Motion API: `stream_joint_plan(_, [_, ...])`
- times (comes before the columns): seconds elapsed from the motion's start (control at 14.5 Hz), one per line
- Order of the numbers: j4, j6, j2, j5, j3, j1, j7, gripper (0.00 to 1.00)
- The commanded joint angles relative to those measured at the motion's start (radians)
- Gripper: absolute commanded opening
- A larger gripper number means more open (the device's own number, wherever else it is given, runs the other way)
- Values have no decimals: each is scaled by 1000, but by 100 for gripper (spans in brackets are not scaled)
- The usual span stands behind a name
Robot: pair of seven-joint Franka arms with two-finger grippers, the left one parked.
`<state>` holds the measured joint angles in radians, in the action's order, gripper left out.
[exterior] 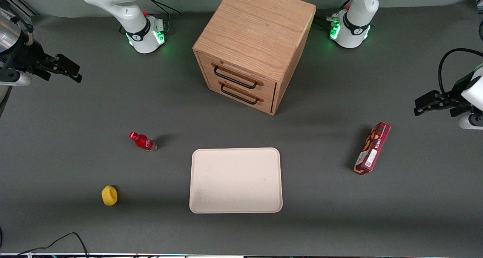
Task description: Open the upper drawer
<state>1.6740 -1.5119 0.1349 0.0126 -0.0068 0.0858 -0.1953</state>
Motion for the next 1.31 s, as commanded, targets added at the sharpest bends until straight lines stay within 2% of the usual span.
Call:
stream_joint_plan(0.0, [-28,24,-8,-10,-1,-1,-18,100])
stream_joint_plan(0.41, [-68,38,-14,-20,13,3,-10,100])
stream_joint_plan(0.48, [-79,65,-14,-69,21,8,-9,100])
stream_joint_plan(0.62, [-89,96,-18,-207,42,11,-3,100])
stream_joint_plan(0.69, [-88,99,-23,-235,79,11,8,100])
stream_joint_plan(0.9, [-143,85,-84,-232,241,9,92,100])
stream_joint_plan(1.1, [-172,91,-216,-278,344,15,426,100])
stream_joint_plan(1.24, [-175,82,-288,-290,408,19,571,100])
